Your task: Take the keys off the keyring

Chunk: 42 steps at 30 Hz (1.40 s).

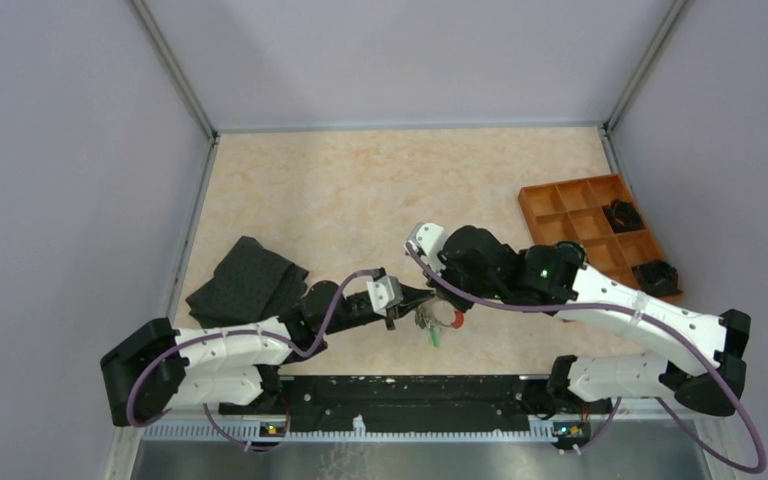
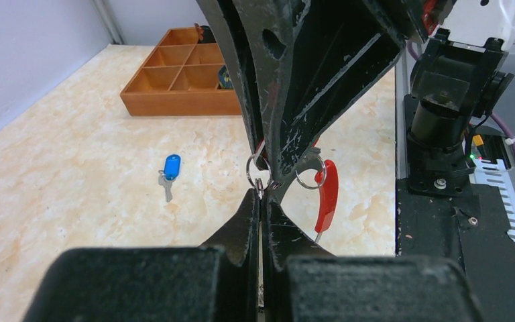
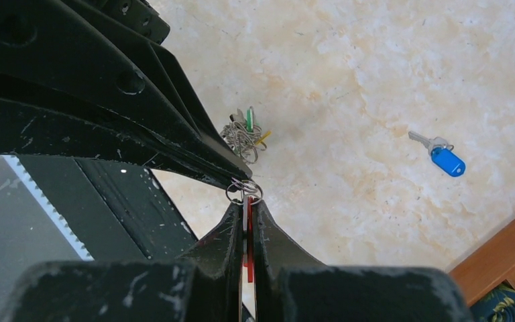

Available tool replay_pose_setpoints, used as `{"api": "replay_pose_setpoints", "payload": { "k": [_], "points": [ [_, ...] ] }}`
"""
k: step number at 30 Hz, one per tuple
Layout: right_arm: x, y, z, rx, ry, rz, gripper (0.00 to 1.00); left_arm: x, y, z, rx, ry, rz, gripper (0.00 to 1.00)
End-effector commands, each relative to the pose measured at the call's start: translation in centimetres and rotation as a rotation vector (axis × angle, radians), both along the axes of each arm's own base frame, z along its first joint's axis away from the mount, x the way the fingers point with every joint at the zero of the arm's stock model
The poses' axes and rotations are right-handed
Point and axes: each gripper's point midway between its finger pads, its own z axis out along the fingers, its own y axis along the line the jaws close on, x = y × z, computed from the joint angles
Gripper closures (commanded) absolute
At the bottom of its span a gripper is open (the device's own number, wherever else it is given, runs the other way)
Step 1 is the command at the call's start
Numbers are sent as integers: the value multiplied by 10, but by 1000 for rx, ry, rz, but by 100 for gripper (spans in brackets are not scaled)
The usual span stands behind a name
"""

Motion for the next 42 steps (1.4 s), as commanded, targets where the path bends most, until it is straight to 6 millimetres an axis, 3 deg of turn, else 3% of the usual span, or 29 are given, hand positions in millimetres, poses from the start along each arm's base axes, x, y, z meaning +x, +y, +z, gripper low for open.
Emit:
{"api": "replay_pose_setpoints", "payload": {
  "k": [1, 9, 15, 25, 30, 34, 37, 42],
  "points": [
    [12, -9, 34, 8, -90, -49, 100, -4, -3, 15, -16, -82, -36, 100],
    [9, -25, 21, -95, -61, -71, 100, -29, -2, 11, 12, -143, -172, 100],
    [3, -34, 5, -141, -28, -73, 100, -34, 6, 23, -50, -159, -169, 100],
    [-4, -12, -8, -1, -14, -25, 100, -32, 21, 41, -226, -88, -128, 100],
    [3, -7, 14, 78, -76, -41, 100, -23, 27, 42, -272, -37, -75, 100],
    [3, -4, 44, 139, -144, -29, 100, -15, 27, 35, -254, -7, -30, 81],
    [1, -1, 54, 147, -162, -12, 100, -9, 26, 34, -236, -6, -6, 70],
    [-1, 2, 58, 140, -167, -3, 100, -5, 20, 35, -194, -21, -4, 68]
  ]
}}
